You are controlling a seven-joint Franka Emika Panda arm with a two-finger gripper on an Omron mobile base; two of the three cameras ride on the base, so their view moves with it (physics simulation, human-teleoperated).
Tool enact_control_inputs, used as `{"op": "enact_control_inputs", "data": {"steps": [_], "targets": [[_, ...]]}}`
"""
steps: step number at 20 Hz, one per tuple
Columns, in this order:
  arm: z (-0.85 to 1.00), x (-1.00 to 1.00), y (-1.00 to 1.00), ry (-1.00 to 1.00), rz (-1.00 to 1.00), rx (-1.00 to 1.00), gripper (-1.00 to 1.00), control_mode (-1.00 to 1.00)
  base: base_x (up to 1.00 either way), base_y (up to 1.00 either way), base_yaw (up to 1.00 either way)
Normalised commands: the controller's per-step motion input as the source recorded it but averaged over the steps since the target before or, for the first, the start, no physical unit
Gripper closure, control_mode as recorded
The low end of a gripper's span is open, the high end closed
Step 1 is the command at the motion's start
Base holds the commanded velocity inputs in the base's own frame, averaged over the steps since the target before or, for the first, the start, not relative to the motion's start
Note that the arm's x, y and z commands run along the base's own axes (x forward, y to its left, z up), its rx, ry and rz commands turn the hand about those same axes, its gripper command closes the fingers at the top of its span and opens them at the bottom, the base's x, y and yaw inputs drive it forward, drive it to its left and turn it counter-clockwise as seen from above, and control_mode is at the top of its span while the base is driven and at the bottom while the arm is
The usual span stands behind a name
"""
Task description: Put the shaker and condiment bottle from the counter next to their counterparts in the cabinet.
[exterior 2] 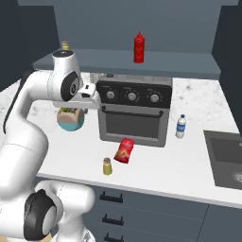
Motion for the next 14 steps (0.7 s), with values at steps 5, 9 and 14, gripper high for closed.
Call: {"op": "enact_control_inputs", "data": {"steps": [5, 9, 14], "targets": [[-0.22, 0.00, 0.00, 0.00, 0.04, 0.01, -1.00, -1.00, 0.00, 0.00, 0.00], [-0.49, 0.00, -0.01, 0.00, 0.12, 0.01, -1.00, -1.00, 0.00, 0.00, 0.00], [-0.54, -0.03, -0.16, -0.02, 0.14, 0.00, -1.00, -1.00, 0.00, 0.00, 0.00]]}}
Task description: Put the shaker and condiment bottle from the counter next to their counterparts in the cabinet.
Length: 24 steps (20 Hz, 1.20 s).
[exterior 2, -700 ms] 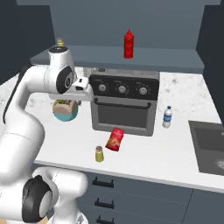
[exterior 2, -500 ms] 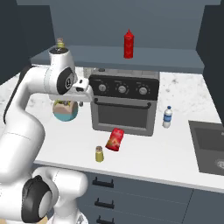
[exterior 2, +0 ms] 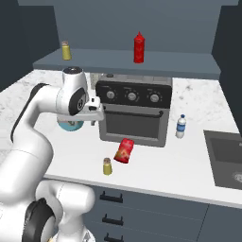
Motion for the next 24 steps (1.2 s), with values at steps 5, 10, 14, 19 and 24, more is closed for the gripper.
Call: {"op": "enact_control_inputs", "data": {"steps": [5, 10, 14, 19, 24], "targets": [[-0.29, -0.21, -0.37, -0.17, 0.24, 0.05, -1.00, -1.00, 0.00, 0.00, 0.00], [-0.24, -0.09, -0.51, -0.20, 0.27, 0.18, -1.00, -1.00, 0.00, 0.00, 0.00], [-0.28, 0.00, -0.47, -0.14, 0.36, 0.21, -1.00, -1.00, 0.00, 0.00, 0.00], [-0.14, 0.03, -0.47, -0.10, 0.35, 0.10, -1.00, -1.00, 0.00, 0.00, 0.00], [-0.08, 0.13, -0.49, -0.06, 0.27, 0.06, -1.00, -1.00, 0.00, 0.00, 0.00]]}}
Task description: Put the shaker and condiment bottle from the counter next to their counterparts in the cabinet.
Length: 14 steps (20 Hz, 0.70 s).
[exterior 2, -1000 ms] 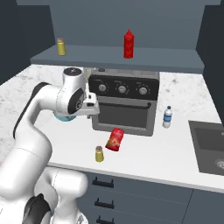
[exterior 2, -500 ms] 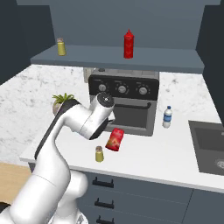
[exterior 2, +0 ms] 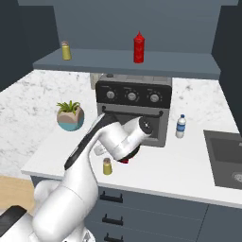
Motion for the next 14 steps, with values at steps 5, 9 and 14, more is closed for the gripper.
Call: {"op": "enact_control_inputs", "data": {"steps": [5, 9, 14], "targets": [[-0.23, 0.11, -0.51, -0.11, 0.29, 0.11, -1.00, -1.00, 0.00, 0.00, 0.00], [-0.24, 0.01, -0.25, -0.07, 0.21, 0.04, -1.00, -1.00, 0.00, 0.00, 0.00], [-0.02, 0.00, 0.00, 0.00, 0.00, 0.00, -1.00, -1.00, 0.00, 0.00, 0.00]]}}
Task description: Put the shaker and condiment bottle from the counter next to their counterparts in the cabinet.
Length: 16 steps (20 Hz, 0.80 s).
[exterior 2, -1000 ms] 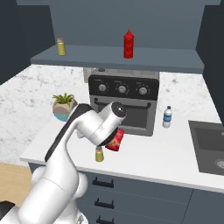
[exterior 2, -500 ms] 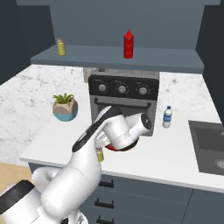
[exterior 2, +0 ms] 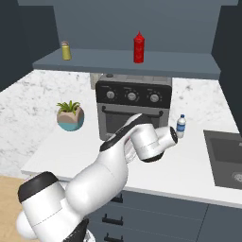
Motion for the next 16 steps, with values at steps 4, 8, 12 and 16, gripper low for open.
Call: {"op": "enact_control_inputs", "data": {"steps": [4, 8, 12, 16], "targets": [[-0.31, 0.00, 0.05, 0.00, 0.02, 0.00, -1.00, -1.00, 0.00, 0.00, 0.00], [-0.31, 0.00, 0.00, 0.00, 0.00, 0.00, -1.00, -1.00, 0.00, 0.00, 0.00], [-0.14, 0.00, 0.00, 0.00, 0.00, 0.00, -1.00, -1.00, 0.00, 0.00, 0.00], [-0.07, -0.09, 0.08, 0.00, 0.00, 0.00, -1.00, -1.00, 0.00, 0.00, 0.00]]}}
